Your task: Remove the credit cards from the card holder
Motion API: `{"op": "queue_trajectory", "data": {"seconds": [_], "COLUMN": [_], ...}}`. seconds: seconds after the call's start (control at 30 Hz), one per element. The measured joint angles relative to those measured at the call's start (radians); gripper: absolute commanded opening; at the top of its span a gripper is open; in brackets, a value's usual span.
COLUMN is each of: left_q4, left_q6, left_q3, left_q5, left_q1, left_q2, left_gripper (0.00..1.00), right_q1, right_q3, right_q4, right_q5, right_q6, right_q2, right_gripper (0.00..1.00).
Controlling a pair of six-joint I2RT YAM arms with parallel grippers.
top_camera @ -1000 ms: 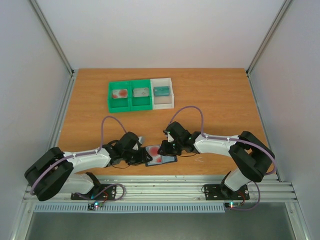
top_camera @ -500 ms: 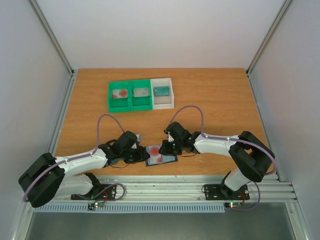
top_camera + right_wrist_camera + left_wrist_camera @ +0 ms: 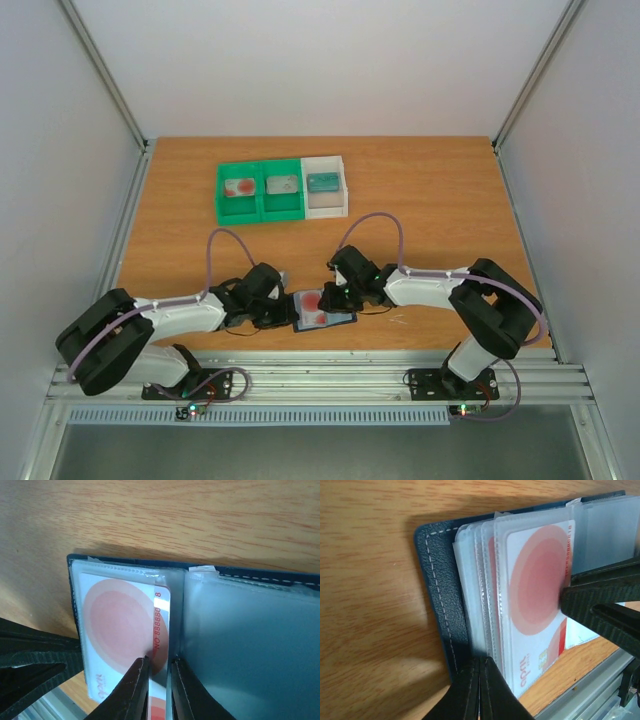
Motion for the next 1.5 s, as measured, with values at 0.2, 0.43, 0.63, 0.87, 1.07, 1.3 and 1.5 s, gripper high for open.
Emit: {"op": "queue_trajectory", "data": {"seconds": [0.2, 0.43, 0.63, 0.87, 1.07, 1.3, 1.5], "left_q4": [0.008, 0.012, 0.011, 0.016, 0.017, 0.017, 0.018], "left_q6": [0.014, 0.02, 0.023, 0.024, 0.027, 0.027, 0.027], "left_q3": [0.012, 0.013, 0.016, 0.019, 0.04, 0.044, 0.048], "left_q5": [0.0, 0.001, -0.001, 0.0, 0.0, 0.0, 0.005], "left_q1": [0.0, 0.0, 0.0, 0.0, 0.0, 0.0, 0.0], "left_q2": [0.024, 0.027, 0.031, 0.038, 0.062, 0.067, 0.072], "left_gripper": [0.01, 0.02, 0.02, 0.02, 0.03, 0.06, 0.06], "right_q1": [-0.002, -0.01, -0.044, -0.079, -0.125, -0.142, -0.147], "right_q3": [-0.01, -0.024, -0.061, -0.09, -0.121, -0.153, -0.154], "right_q4": [0.029, 0.05, 0.082, 0.082, 0.099, 0.123, 0.135], "right_q5": [-0.005, -0.014, -0.048, -0.067, -0.091, -0.113, -0.132], "right_q6": [0.0, 0.002, 0.011, 0.01, 0.011, 0.014, 0.019], "right_q2": [0.014, 0.011, -0.016, -0.067, -0.071, -0.089, -0.086], "right_gripper": [0.1, 0.01, 0.01, 0.01, 0.01, 0.01, 0.1]}}
